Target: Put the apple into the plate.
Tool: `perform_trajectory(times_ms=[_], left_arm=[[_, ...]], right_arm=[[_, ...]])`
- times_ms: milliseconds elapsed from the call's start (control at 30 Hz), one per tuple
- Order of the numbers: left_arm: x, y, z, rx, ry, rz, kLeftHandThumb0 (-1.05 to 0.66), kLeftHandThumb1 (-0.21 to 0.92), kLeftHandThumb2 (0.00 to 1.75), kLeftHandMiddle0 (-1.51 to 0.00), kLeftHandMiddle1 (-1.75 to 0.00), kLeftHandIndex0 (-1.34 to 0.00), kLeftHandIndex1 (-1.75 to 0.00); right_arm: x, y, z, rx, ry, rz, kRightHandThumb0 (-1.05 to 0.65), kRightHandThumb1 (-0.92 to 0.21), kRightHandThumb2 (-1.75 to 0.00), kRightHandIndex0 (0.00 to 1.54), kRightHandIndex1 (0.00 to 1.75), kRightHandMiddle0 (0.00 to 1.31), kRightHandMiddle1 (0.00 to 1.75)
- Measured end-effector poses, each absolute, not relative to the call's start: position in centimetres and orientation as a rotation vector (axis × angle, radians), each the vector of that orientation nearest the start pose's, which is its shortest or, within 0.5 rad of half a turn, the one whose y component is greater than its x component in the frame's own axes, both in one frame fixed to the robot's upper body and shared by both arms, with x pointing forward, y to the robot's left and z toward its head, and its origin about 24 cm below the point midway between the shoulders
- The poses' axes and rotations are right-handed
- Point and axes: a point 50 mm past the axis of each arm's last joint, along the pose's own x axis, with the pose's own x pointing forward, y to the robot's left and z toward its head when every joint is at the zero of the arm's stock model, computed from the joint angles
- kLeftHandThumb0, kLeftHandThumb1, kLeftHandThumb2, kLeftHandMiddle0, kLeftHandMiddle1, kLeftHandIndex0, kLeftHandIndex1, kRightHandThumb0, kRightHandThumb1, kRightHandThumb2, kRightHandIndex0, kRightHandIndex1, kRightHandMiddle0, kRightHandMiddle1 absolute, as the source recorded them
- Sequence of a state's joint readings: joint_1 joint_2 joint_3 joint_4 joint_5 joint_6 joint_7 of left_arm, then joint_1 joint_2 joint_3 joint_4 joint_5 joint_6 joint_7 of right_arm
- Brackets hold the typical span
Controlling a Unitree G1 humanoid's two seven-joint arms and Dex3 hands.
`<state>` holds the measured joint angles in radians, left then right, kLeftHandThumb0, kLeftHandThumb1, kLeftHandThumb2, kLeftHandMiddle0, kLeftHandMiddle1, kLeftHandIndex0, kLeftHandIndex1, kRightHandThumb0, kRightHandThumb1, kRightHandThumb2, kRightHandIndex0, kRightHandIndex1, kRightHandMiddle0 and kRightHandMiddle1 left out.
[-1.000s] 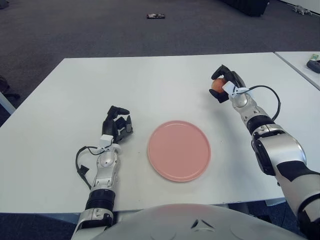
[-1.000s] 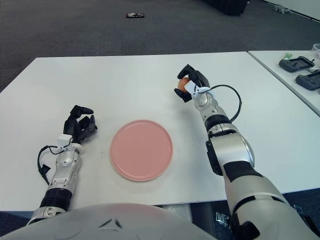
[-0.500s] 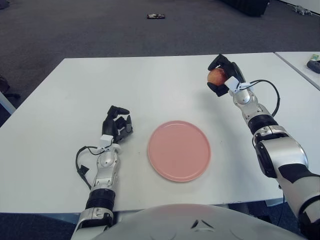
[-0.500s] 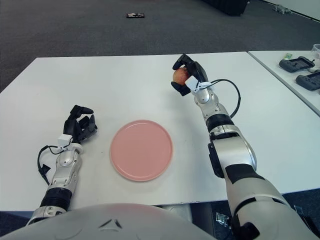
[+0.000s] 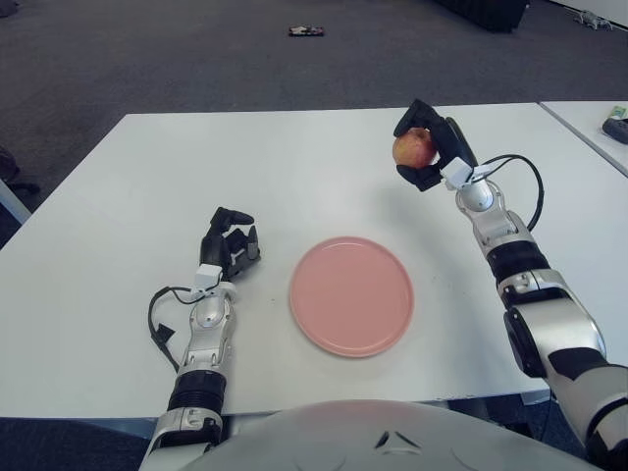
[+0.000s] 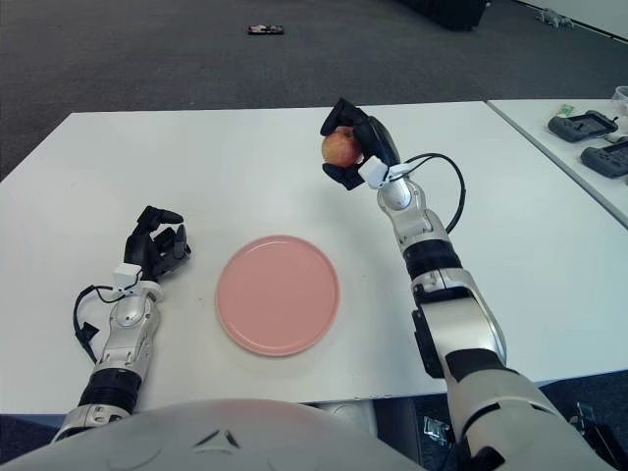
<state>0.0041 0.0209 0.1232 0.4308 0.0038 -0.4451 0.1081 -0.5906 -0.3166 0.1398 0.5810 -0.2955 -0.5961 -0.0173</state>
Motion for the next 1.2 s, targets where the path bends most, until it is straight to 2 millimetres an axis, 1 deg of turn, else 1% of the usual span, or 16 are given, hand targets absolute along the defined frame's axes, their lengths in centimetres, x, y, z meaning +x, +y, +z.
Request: perform_trajectory(times_ms=[200, 333, 500, 633, 767, 1000, 1200], left_arm=[[23.3, 18.8, -1.4, 0.024, -0.012, 0.231, -0.41, 0.58, 1.0, -0.93, -1.75, -0.41, -1.75], [23.3, 18.8, -1.4, 0.024, -0.013, 0.229, -0.4, 0.58, 0.99, -0.94, -1.75, -0.41, -1.75], [23.4, 18.7, -1.4, 0.024, -0.014, 0.225, -0.41, 0.58, 1.0, -0.95, -1.75, -0.41, -1.75], [23.4, 18.8, -1.4, 0.023, -0.013, 0.224, -0.41, 0.56, 1.01, -0.95, -1.75, -0.42, -1.75], [23.4, 18.7, -1.4, 0.015, -0.013, 0.222, -0.41, 0.56, 1.02, -0.95, -1.75, -0.43, -1.75], [23.5, 18.6, -1.5, 0.009, -0.014, 0.224, -0.41, 0.56, 1.02, -0.94, -1.75, -0.42, -1.75], [23.4, 18.8, -1.5, 0.01, -0.015, 0.231, -0.41, 0.56, 1.01, -0.94, -1.75, -0.42, -1.75]], right_arm=[[33.1, -12.9, 13.1, -0.621, -0.616, 0.377, 0.0, 0.0, -1.63, 0.89, 1.61, 0.63, 1.75], [32.4, -11.9, 12.8, -0.608, -0.633, 0.475, 0.0, 0.0, -1.65, 0.88, 1.63, 0.63, 1.75], [30.8, -9.9, 12.1, -0.602, -0.651, 0.604, 0.0, -0.02, -1.63, 0.87, 1.64, 0.61, 1.75], [29.2, -7.9, 11.0, -0.593, -0.65, 0.741, 0.0, -0.02, -1.62, 0.86, 1.65, 0.6, 1.75], [27.9, -6.5, 10.0, -0.604, -0.626, 0.887, 0.0, -0.03, -1.62, 0.86, 1.65, 0.6, 1.75], [26.1, -5.6, 8.8, -0.676, -0.588, 1.105, 0.0, -0.05, -1.59, 0.86, 1.63, 0.58, 1.75], [25.3, -5.2, 7.5, -0.75, -0.566, 1.22, 0.0, -0.05, -1.6, 0.84, 1.66, 0.58, 1.75]])
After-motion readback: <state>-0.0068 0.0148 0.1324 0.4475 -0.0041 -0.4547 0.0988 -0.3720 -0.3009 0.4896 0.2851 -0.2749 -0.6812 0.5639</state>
